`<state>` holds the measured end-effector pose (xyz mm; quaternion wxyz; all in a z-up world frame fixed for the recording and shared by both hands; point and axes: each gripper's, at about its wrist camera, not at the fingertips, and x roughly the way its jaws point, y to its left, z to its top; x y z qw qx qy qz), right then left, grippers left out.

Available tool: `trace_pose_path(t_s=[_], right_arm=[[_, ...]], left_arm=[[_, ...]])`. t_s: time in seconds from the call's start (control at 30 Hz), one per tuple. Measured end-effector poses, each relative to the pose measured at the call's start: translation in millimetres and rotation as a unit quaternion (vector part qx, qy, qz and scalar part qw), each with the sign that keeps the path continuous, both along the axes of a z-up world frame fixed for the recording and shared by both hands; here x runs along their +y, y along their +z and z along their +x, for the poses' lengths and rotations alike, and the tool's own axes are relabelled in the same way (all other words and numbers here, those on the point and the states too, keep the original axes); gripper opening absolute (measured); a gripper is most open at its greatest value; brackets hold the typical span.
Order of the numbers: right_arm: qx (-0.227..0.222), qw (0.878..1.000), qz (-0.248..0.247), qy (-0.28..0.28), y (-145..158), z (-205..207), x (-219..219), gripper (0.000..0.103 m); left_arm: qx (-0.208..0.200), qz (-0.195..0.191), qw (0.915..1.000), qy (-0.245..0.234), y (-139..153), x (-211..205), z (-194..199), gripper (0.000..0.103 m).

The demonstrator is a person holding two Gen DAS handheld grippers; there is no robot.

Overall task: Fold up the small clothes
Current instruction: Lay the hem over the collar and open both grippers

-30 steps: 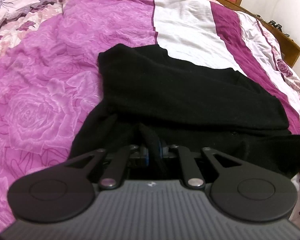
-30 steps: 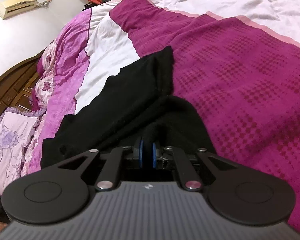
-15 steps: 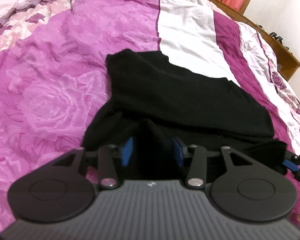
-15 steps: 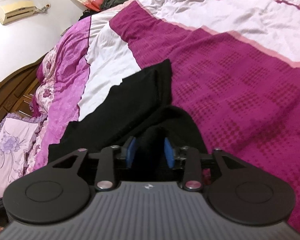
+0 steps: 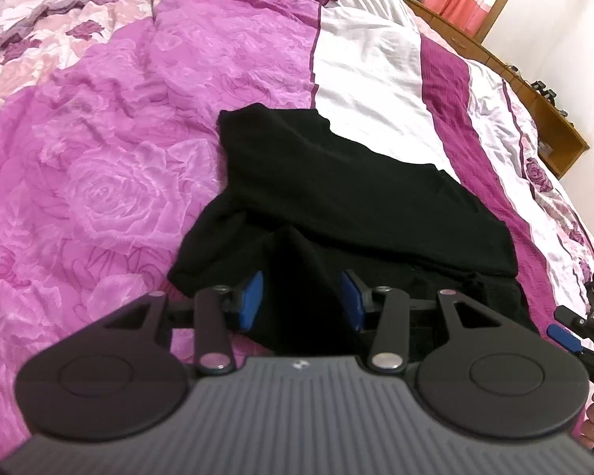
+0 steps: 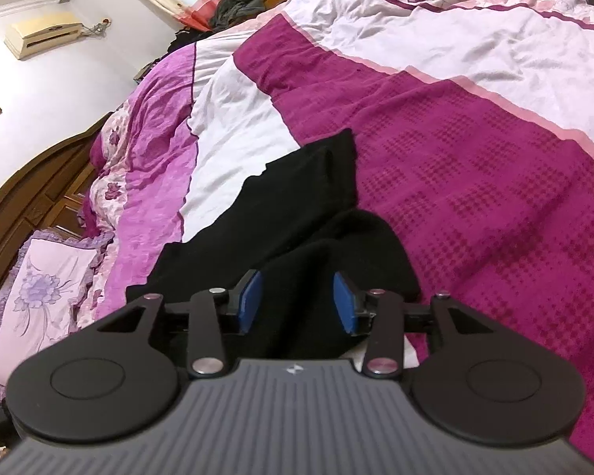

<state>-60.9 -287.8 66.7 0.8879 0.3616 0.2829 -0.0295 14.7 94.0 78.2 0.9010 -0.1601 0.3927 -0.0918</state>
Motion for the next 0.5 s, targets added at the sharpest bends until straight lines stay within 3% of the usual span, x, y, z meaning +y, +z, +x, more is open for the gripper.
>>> trace_pose_path(t_s=[0.5], right_arm=[[0.007,0.998,-0.038,0.043,4,7,18,0.056]], left_arm=[[0.014,0.018,0.9997,-0.009,3,-7,-10,0.046]])
